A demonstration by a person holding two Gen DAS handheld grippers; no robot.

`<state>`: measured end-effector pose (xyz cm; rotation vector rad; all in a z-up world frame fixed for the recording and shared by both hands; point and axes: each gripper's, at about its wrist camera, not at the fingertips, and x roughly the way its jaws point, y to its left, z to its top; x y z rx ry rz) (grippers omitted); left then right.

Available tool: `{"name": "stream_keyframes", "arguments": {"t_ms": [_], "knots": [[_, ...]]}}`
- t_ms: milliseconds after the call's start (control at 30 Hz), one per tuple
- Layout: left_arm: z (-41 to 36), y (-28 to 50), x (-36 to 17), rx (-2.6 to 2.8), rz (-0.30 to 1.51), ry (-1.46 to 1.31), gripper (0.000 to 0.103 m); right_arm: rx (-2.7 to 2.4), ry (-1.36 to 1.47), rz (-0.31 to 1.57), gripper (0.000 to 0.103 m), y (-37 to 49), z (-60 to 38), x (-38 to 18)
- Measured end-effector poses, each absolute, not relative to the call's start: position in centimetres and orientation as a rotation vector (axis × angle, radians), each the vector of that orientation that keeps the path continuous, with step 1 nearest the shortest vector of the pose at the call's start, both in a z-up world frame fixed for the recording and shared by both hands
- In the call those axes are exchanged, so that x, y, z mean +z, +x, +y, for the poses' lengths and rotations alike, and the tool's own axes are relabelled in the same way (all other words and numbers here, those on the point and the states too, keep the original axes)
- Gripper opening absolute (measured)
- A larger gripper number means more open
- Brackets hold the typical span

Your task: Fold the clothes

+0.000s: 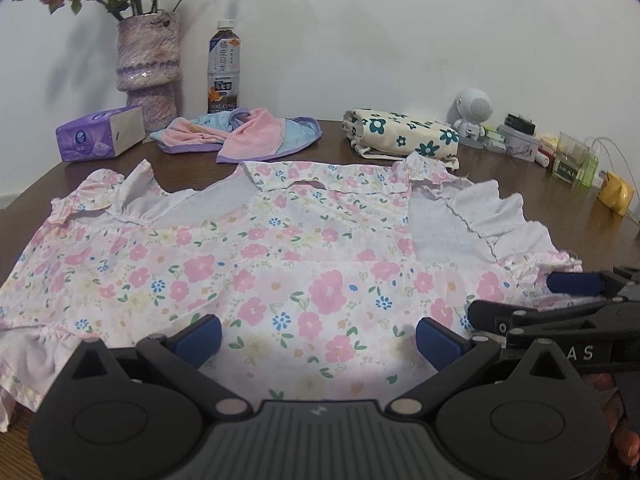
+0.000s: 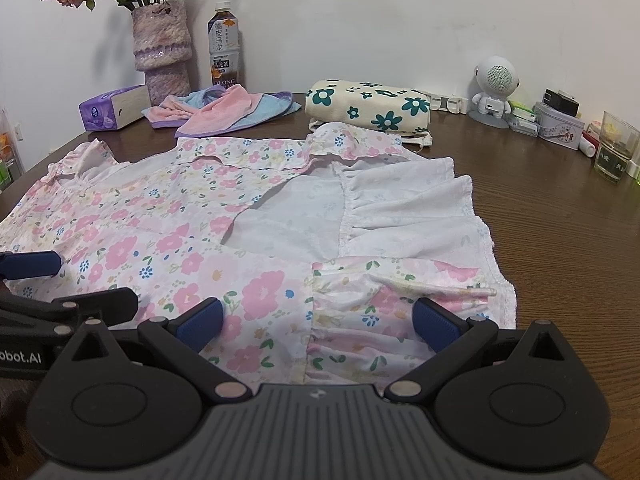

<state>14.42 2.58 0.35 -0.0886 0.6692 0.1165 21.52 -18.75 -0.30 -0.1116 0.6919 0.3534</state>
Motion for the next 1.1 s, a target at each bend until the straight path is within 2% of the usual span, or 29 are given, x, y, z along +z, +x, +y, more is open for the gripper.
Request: {"name": "stream_keyframes", "arguments": {"t_ms": [200, 333, 467, 700, 933, 1100], "knots": [[3.3, 14.5, 0.7, 0.072, 0.674, -0.090, 0.102, 0.345, -0.114, 0.691, 0.102, 21.7, -18.6, -0.3], [5.3, 14.1, 3.5, 0.030, 0.608, -0.128, 0.101, 0.363, -0.091, 0.684, 0.102, 21.6, -19.1, 0.3], [6.7, 14.7, 7.1, 0.000, 0.555, -0.024, 0.101, 0.408, -0.067, 0.632, 0.102, 21.5, -20.4, 2.3], [7.8, 18.5, 10.7, -0.067, 0.559, 0.232, 0.101, 0.446, -0.325, 0.538, 0.102, 24.4, -20.0, 7.1], [9.0, 22.8, 12.2, -0.101, 0.581, 0.416, 0.096, 0.471, -0.609, 0.498, 0.102, 28.9, -18.4, 10.8], [9.7, 25.5, 11.9, -0.160, 0.623, 0.476, 0.088, 0.534, -0.676, 0.487, 0.102, 30.8, -16.4, 11.5]]}}
